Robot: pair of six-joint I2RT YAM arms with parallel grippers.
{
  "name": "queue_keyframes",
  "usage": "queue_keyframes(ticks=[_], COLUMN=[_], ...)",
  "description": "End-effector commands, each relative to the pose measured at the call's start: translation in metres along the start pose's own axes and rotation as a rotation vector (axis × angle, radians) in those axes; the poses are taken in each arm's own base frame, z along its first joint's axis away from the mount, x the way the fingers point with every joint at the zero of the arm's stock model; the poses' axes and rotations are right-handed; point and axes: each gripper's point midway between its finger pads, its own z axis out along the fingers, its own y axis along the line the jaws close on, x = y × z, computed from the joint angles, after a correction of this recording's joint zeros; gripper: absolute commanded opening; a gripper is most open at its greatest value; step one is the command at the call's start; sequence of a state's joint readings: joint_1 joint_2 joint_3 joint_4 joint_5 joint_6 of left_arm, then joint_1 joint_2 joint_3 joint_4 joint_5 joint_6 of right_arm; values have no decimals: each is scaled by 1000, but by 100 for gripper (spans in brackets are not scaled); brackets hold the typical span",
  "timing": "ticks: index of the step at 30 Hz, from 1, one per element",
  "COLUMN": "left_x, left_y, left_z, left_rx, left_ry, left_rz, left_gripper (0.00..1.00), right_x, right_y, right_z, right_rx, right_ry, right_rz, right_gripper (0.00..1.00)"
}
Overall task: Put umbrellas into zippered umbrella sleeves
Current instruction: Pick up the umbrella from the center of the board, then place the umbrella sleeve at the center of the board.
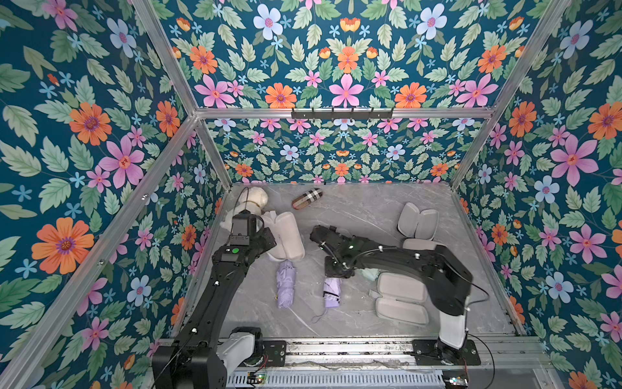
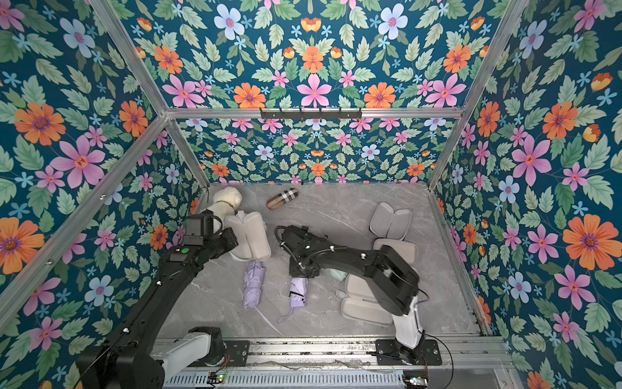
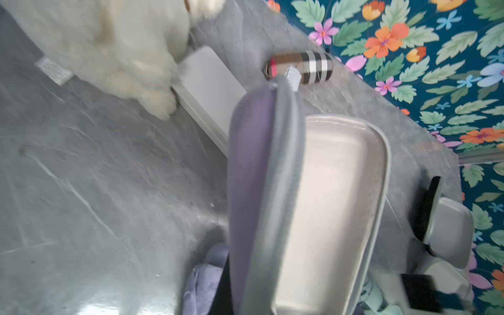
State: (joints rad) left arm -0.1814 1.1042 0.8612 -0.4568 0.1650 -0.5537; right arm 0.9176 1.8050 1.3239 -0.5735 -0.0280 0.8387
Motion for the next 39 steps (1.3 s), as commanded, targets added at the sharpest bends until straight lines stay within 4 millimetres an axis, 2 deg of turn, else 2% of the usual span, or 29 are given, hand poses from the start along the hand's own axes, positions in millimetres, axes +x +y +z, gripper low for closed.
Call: queue_keyframes(ticks=[1,4,6,9,12,14,16,19,24,27,29,32,37,38,39], left_x=[22,66,92,122,155,176,194,209,221,225,227,226,223,224,226], left_y=[-42,-72,-89,-119,-145,-152,-147,-132,-110,-96,-89,-80,-70,-68,-67], left_z=[17,42,53,61,62,63,64,64,60,56,55,56,62,62,63], left_rx=[118,184,232,336,435,459,450,440,412,377,364,331,302,301,301], left_ry=[29,113,142,152,182,218,241,254,284,294,314,329,358,363,367], left_rz=[-7,-7,-17,-26,-29,-38,-50,-85,-79,-43,-14,30,33,30,27], left_gripper=[0,0,0,0,0,0,0,2,35,47,51,50,43,40,33], right_x=[-22,-42,-57,-73,-85,-93,-98,-99,-87,-78,-72,-64,-51,-47,-42], right_y=[-10,-42,-54,-46,-30,-17,-5,9,7,8,9,15,29,32,35], right_z=[-56,-110,-150,-195,-206,-205,-203,-181,-121,-103,-96,-89,-74,-69,-64], right_rx=[-113,-164,-183,-244,-355,-404,-411,-407,-384,-384,-367,-348,-282,-263,-253], right_ry=[-131,-247,-359,-522,-618,-701,-785,-828,-730,-683,-663,-639,-596,-577,-557], right_rz=[-55,-6,-2,-47,-10,1,-16,-32,-40,-55,-77,-108,-187,-202,-215], right_gripper=[32,32,31,27,22,20,19,19,18,17,17,16,16,16,15])
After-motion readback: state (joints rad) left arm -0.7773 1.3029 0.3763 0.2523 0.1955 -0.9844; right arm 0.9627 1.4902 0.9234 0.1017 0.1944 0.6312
